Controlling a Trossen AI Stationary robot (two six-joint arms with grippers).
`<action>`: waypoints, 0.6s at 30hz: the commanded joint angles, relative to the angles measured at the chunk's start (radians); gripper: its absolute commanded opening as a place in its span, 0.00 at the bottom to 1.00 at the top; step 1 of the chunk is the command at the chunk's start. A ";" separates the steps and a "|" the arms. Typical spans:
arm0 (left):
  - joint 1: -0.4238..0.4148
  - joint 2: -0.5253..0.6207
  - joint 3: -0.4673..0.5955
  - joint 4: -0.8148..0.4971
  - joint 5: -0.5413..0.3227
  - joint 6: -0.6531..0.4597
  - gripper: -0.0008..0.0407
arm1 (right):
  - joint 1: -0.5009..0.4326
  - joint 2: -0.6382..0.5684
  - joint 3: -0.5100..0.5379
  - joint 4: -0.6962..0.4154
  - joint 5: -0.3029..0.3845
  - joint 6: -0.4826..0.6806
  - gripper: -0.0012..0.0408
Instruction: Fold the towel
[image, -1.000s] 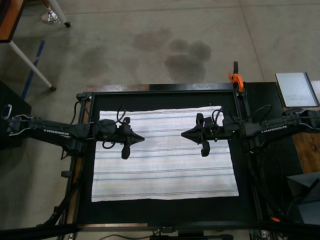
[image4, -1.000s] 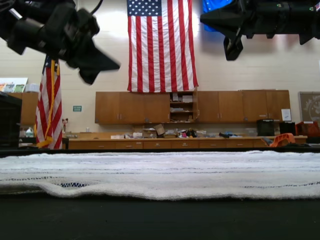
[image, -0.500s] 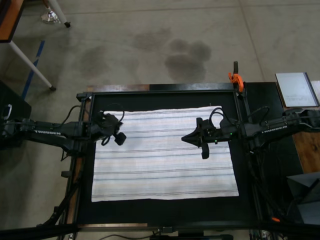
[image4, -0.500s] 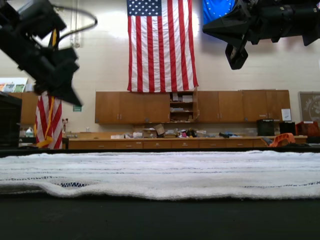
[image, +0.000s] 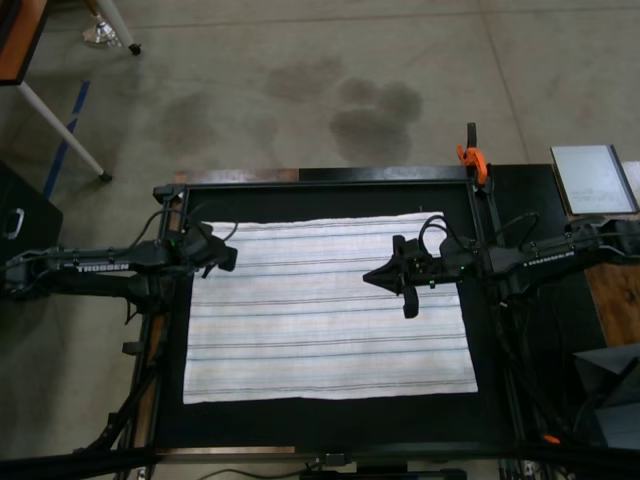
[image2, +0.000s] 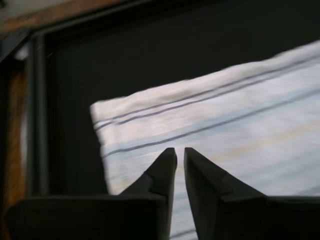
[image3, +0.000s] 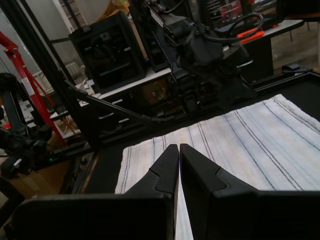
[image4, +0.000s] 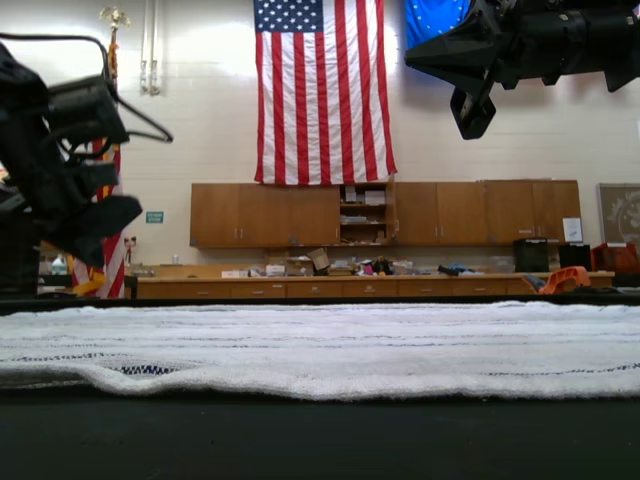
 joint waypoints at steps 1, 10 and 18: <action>0.047 0.000 -0.016 0.024 0.023 -0.003 0.15 | 0.000 0.001 0.000 0.000 0.001 -0.002 0.03; 0.183 0.035 -0.021 0.042 0.076 0.014 0.42 | 0.000 0.000 0.000 0.001 0.002 -0.002 0.03; 0.232 0.146 -0.035 0.124 0.136 0.057 0.44 | 0.000 0.000 0.000 0.002 0.002 -0.002 0.03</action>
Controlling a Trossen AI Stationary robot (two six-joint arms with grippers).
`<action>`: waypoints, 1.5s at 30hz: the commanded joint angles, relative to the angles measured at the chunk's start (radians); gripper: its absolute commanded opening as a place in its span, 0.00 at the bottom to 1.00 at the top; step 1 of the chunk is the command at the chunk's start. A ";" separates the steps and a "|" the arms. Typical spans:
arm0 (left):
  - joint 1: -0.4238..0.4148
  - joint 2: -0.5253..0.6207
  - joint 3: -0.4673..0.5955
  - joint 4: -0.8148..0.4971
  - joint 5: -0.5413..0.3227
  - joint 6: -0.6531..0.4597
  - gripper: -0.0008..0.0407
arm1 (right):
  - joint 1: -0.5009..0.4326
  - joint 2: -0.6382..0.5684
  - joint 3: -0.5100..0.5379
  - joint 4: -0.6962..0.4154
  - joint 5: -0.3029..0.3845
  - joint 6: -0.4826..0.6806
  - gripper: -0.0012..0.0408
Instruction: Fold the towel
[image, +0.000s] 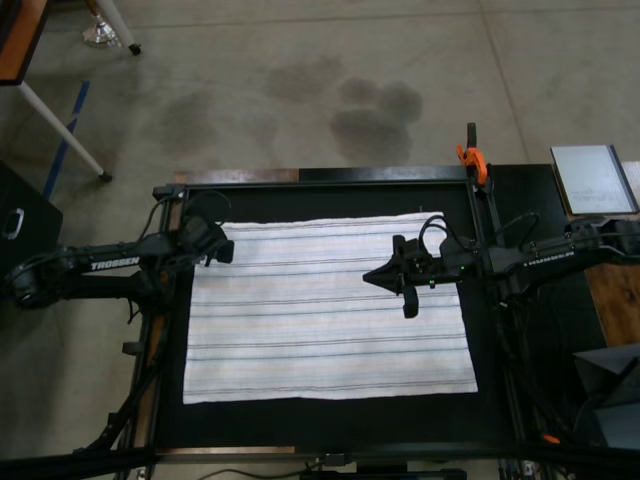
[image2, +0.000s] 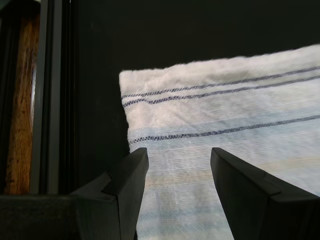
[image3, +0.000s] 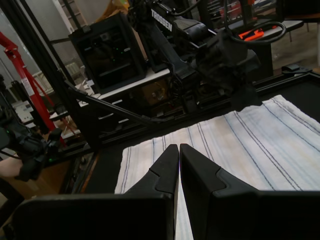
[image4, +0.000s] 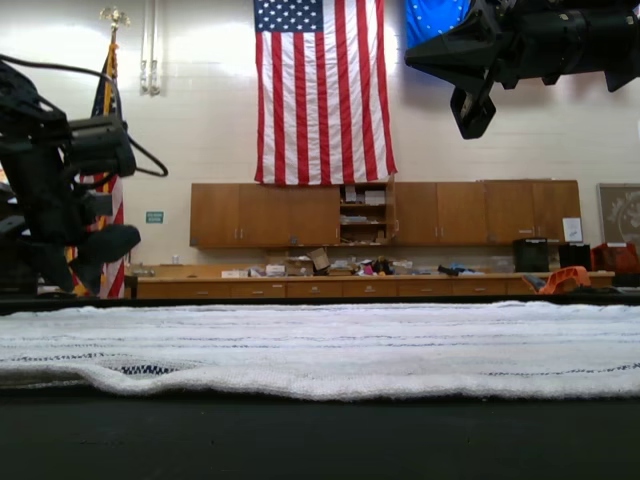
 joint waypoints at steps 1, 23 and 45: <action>0.014 0.034 -0.003 0.016 0.004 0.002 0.44 | 0.000 0.000 0.000 0.001 -0.001 0.000 0.03; 0.097 0.171 -0.007 0.080 0.055 -0.006 0.41 | 0.000 0.000 0.000 0.000 -0.001 0.000 0.03; 0.105 0.143 0.085 0.116 0.198 0.014 0.02 | 0.001 0.000 0.000 0.008 0.027 0.049 0.03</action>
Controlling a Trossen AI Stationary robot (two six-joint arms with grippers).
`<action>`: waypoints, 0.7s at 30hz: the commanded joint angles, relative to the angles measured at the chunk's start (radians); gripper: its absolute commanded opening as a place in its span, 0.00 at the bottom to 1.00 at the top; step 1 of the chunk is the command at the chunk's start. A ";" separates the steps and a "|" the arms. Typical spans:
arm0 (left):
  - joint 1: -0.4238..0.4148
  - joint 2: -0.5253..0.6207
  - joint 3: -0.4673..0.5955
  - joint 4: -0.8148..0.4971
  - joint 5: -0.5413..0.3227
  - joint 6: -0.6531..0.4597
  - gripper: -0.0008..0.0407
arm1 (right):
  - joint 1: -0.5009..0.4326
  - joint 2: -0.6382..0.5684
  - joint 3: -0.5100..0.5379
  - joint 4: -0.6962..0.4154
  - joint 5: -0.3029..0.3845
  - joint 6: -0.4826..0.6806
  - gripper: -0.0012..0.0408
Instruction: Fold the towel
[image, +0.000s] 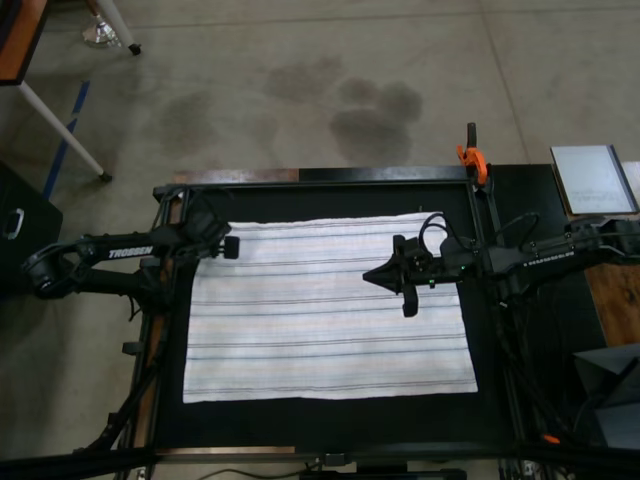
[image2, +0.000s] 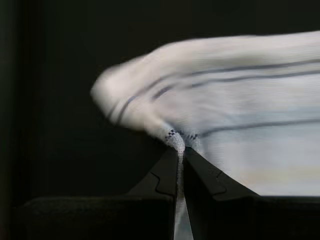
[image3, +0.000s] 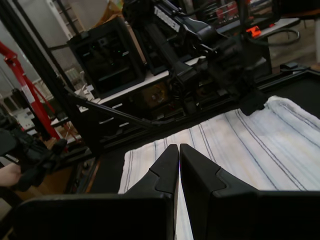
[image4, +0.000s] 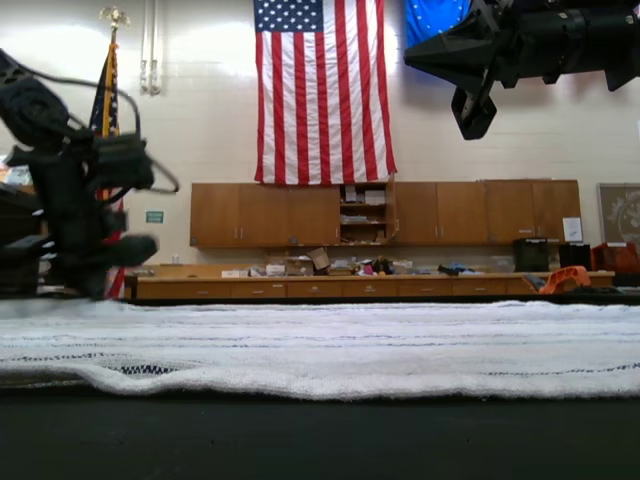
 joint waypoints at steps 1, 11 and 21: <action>0.001 -0.007 0.035 0.009 0.042 -0.002 0.02 | 0.001 0.000 0.000 0.000 0.011 0.006 0.03; -0.035 -0.009 0.174 0.034 0.275 -0.007 0.02 | 0.001 0.000 0.000 0.046 0.018 0.011 0.03; -0.157 0.014 0.327 0.064 0.285 -0.120 0.02 | 0.001 0.000 0.000 0.061 0.029 0.013 0.03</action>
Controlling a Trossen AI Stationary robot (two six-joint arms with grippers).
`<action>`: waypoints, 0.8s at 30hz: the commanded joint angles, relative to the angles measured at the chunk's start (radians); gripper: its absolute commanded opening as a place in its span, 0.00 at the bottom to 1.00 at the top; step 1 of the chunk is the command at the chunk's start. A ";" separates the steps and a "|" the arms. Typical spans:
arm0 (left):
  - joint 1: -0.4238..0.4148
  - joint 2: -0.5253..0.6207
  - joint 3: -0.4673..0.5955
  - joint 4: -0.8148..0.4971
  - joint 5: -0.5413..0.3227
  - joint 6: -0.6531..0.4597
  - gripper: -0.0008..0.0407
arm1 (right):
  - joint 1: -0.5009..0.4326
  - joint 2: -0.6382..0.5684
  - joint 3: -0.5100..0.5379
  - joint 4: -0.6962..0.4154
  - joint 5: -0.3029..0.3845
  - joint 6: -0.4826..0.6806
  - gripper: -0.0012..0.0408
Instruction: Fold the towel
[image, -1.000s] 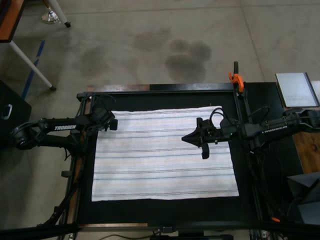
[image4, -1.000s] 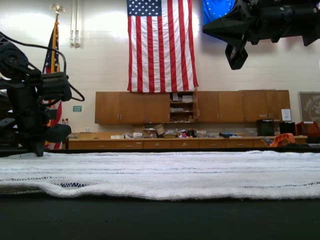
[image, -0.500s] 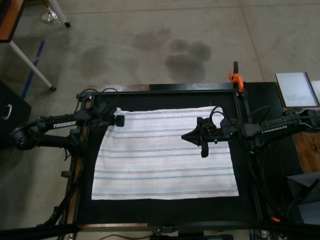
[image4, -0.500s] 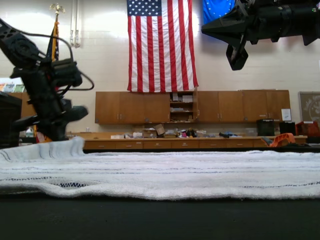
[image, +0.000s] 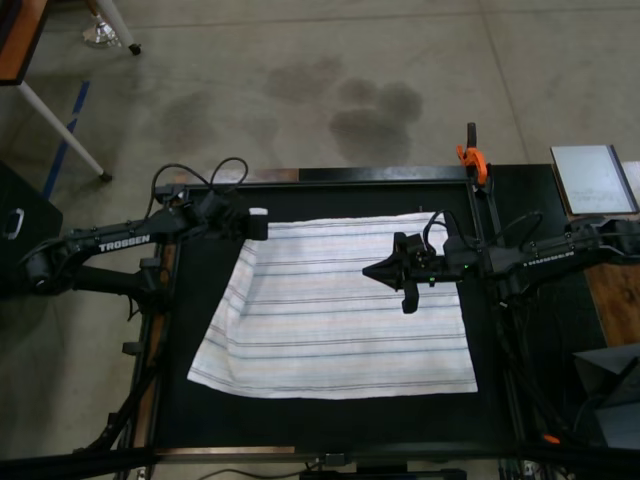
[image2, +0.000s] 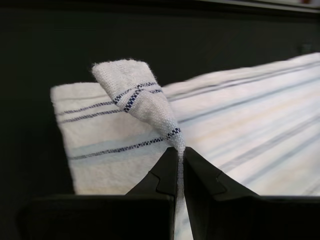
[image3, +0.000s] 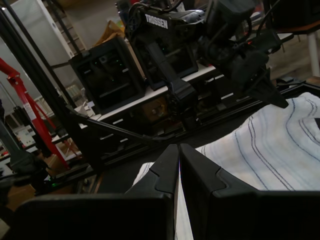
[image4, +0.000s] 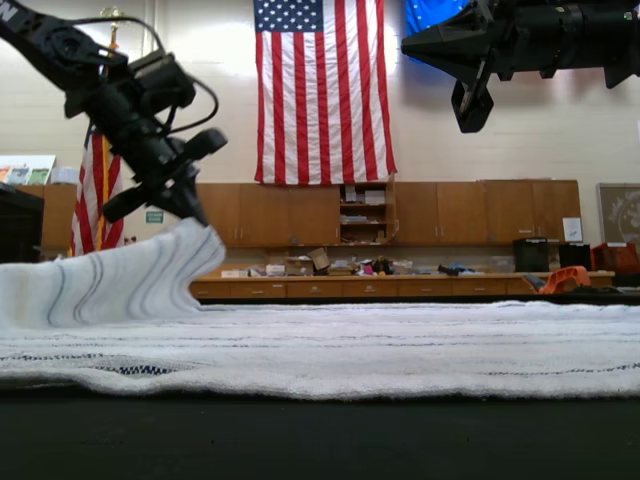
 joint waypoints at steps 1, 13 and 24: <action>-0.029 0.019 0.022 0.035 -0.002 -0.024 0.02 | 0.000 0.000 0.000 0.000 0.011 0.001 0.03; -0.180 0.234 0.064 0.390 0.012 -0.059 0.02 | 0.003 0.000 0.000 0.116 0.016 -0.042 0.03; -0.236 0.488 0.172 0.667 0.068 -0.116 0.02 | 0.030 -0.006 0.003 0.142 0.016 -0.089 0.03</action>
